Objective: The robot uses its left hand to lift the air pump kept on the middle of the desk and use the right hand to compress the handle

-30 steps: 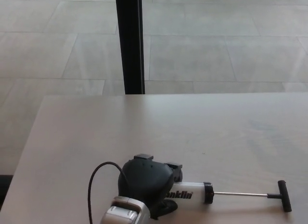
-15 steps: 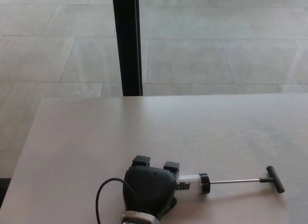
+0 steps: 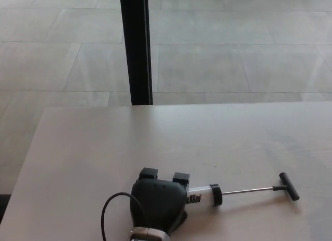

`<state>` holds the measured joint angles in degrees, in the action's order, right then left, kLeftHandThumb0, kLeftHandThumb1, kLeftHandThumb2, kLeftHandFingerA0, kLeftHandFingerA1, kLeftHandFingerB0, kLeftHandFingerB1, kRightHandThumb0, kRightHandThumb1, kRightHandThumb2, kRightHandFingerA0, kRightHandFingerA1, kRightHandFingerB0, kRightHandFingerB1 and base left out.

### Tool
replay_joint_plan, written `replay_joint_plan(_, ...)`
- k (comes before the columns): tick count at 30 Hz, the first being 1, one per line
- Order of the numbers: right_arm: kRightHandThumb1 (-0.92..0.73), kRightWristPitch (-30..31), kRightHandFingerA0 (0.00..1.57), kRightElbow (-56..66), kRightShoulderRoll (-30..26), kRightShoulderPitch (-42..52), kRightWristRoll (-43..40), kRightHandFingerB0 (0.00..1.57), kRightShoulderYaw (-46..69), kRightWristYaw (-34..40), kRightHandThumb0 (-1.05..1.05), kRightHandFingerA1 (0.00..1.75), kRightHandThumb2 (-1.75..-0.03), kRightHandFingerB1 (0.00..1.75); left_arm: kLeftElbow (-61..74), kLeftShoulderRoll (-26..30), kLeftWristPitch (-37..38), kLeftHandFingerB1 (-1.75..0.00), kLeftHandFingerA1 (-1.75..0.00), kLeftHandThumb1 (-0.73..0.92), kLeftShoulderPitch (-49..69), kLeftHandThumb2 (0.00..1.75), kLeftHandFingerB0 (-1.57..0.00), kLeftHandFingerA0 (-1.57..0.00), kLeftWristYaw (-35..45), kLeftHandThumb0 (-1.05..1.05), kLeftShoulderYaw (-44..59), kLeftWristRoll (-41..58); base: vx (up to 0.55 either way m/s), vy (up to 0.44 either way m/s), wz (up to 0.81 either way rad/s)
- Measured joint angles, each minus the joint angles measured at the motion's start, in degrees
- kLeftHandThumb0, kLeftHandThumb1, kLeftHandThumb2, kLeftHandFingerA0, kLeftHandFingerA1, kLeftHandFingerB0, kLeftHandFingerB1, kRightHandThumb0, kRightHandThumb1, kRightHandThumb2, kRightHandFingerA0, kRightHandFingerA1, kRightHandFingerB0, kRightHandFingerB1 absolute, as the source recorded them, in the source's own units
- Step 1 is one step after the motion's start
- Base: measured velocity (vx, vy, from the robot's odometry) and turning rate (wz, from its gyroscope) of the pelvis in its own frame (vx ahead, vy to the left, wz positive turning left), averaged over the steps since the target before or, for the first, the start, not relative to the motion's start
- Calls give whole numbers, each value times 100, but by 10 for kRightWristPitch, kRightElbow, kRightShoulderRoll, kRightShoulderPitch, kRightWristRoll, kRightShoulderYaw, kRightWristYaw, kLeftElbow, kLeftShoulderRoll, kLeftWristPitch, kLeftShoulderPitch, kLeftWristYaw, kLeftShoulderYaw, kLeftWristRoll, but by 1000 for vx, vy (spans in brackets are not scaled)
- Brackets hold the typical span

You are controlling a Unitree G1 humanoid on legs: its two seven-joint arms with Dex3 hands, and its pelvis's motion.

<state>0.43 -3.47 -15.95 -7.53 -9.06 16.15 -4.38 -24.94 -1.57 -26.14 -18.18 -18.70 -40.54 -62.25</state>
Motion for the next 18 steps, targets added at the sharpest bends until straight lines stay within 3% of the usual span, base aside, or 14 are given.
replay_joint_plan(2, -90, 2, 59, 0, 2, 0, 0, 62, 0, 0, -76, 61, -67, 45, 6, 8, 18, -139, -175, 61, 8, 97, -66, -83, -12, -16, 10, 6, 0, 0, 0)
replay_joint_plan(3, -91, 4, 59, -1, 2, -1, 0, 60, -1, 0, -74, 60, -67, 45, 10, 14, 30, -152, -175, 61, 13, 96, -60, -81, -19, -14, 15, 10, 0, 0, 0)
replay_joint_plan(5, -92, 8, 55, -2, 3, -3, 0, 57, -3, 1, -75, 56, -70, 43, 25, 21, 45, -156, -175, 58, 23, 102, -63, -83, -23, -11, 21, 18, 0, 0, 0)
replay_joint_plan(7, -92, 12, 51, -3, 3, -6, 5, 53, -9, 3, -75, 54, -72, 42, 44, 29, 63, -156, -175, 57, 29, 106, -64, -80, -26, -12, 31, 28, 0, 0, 0)
replay_joint_plan(8, -92, 14, 41, -3, 3, -8, 9, 42, -12, 5, -77, 51, -76, 39, 50, 32, 69, -155, -175, 57, 31, 107, -64, -78, -27, -12, 35, 32, 0, 0, 0)
replay_joint_plan(11, -92, 32, 40, -3, -3, -17, 21, 40, -22, 8, -78, 50, -74, 39, 75, 49, 99, -155, -175, 54, 38, 109, -69, -79, -22, -7, 54, 54, 0, 0, 0)
replay_joint_plan(12, -82, 37, 34, -3, -4, -19, 22, 32, -23, 8, -76, 58, -119, 51, 80, 53, 105, -158, -175, 50, 39, 114, -71, -82, -22, -5, 59, 59, 0, 0, 0)
replay_joint_plan(14, -81, 48, 36, -3, -4, -22, 24, 27, -23, 8, -74, 60, -119, 49, 87, 61, 122, -163, -175, 50, 41, 120, -71, -83, -24, -4, 67, 69, 0, 0, 0)
replay_joint_plan(15, -92, 53, 38, -3, -4, -23, 24, 37, -24, 8, -77, 48, -73, 37, 91, 64, 130, -168, -175, 52, 42, 120, -65, -81, -25, -1, 72, 75, 0, 0, 0)
replay_joint_plan(16, -77, 56, 36, -3, -3, -24, 24, 24, -24, 8, -70, 60, -118, 48, 95, 65, 137, -169, -175, 53, 43, 122, -64, -80, -26, -1, 76, 79, 0, 0, 0)
replay_joint_plan(17, -92, 60, 36, -3, -3, -26, 24, 36, -24, 8, -77, 49, -73, 38, 99, 67, 143, -169, -175, 54, 43, 121, -64, -82, -26, -1, 79, 84, 0, 0, 0)
replay_joint_plan(18, -92, 64, 36, -4, -3, -29, 24, 36, -25, 8, -77, 49, -73, 38, 106, 69, 151, -169, -175, 54, 43, 121, -64, -82, -26, -1, 83, 89, 0, 0, 0)
